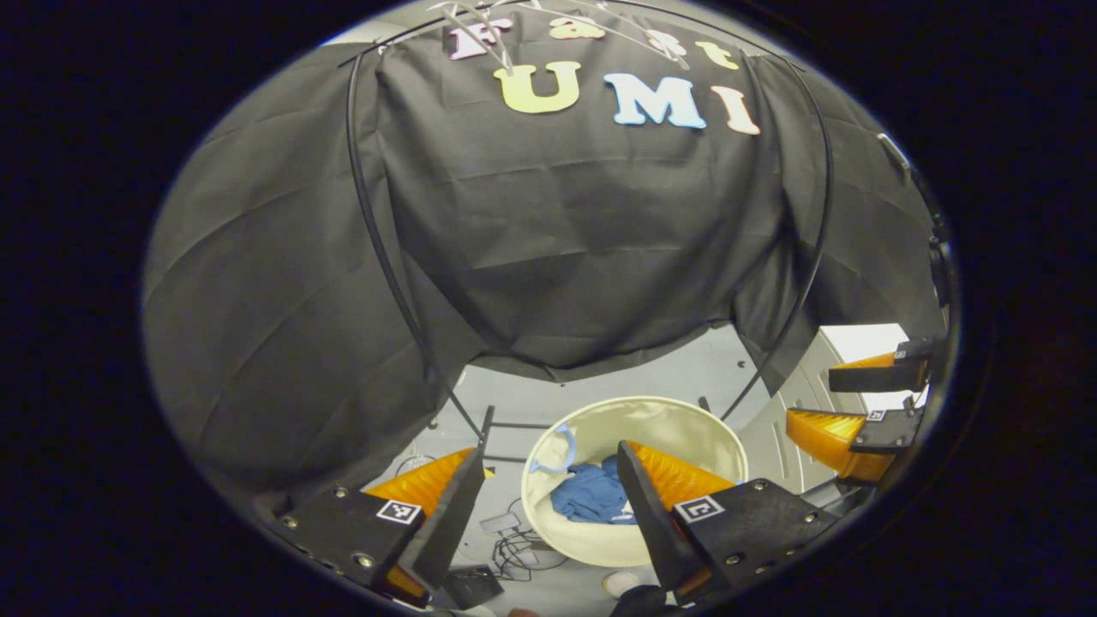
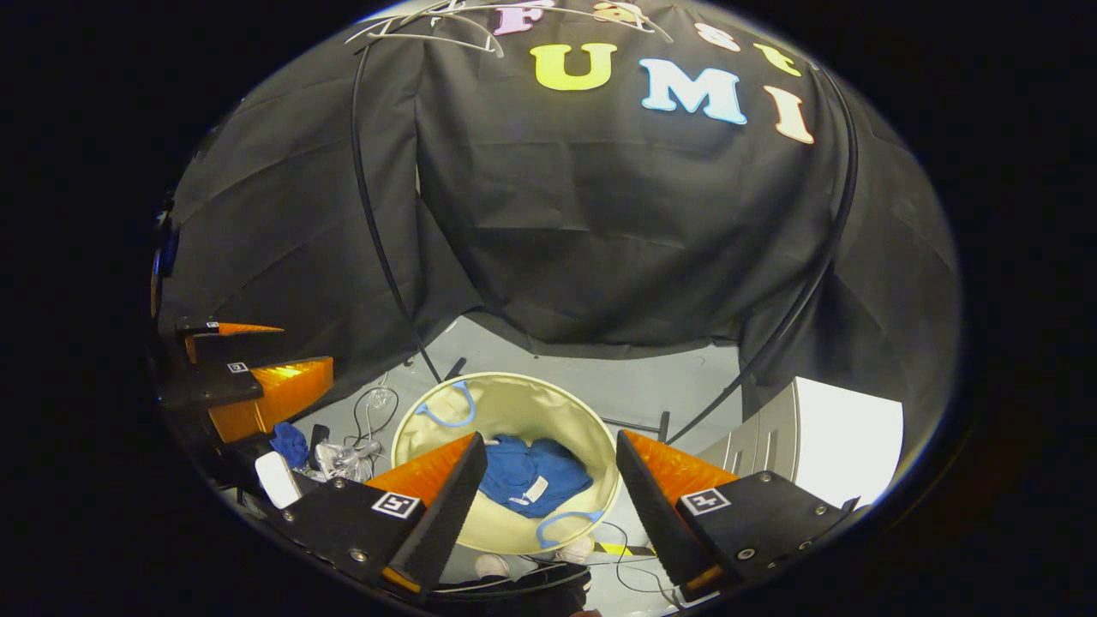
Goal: Grasp the clothes on the hanger with both hands and then place them into the laundry hamper below.
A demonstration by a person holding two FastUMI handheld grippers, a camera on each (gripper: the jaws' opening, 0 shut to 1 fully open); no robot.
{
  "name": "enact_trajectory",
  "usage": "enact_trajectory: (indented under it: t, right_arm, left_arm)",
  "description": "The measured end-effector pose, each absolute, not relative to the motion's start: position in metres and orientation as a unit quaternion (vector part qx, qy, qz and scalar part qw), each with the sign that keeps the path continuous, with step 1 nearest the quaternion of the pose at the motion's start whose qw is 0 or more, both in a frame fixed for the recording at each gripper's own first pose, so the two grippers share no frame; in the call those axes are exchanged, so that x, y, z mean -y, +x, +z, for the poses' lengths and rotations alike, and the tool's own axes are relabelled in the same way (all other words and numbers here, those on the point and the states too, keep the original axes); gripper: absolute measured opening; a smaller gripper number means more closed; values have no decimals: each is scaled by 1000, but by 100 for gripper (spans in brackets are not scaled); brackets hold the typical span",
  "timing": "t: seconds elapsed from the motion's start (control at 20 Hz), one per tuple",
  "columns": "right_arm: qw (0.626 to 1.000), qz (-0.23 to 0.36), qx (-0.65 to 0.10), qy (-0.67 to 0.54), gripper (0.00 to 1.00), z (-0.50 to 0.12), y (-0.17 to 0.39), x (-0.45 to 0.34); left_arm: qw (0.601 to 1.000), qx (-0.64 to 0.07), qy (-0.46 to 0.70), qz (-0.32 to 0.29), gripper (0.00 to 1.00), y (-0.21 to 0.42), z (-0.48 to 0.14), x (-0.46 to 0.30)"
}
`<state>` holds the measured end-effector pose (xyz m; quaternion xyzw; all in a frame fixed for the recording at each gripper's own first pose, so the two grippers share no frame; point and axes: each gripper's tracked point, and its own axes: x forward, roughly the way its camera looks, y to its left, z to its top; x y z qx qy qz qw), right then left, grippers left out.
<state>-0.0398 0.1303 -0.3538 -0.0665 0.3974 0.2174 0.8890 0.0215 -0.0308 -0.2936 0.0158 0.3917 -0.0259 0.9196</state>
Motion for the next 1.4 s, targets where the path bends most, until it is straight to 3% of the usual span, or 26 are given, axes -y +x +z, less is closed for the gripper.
enact_trajectory:
  t: [0.55,1.05,1.4]
  right_arm:
    - [950,175,-257,-29,94,-215,-16,-91]
    - [986,117,-115,2,94,-69,-42,11]
    - [996,68,-47,17,94,-2,-69,68]
  left_arm:
    - [973,-223,6,-53,91,83,-114,42]
    - [990,-121,-50,-43,91,50,52,50]
    - [996,-78,-51,-11,90,10,114,25]
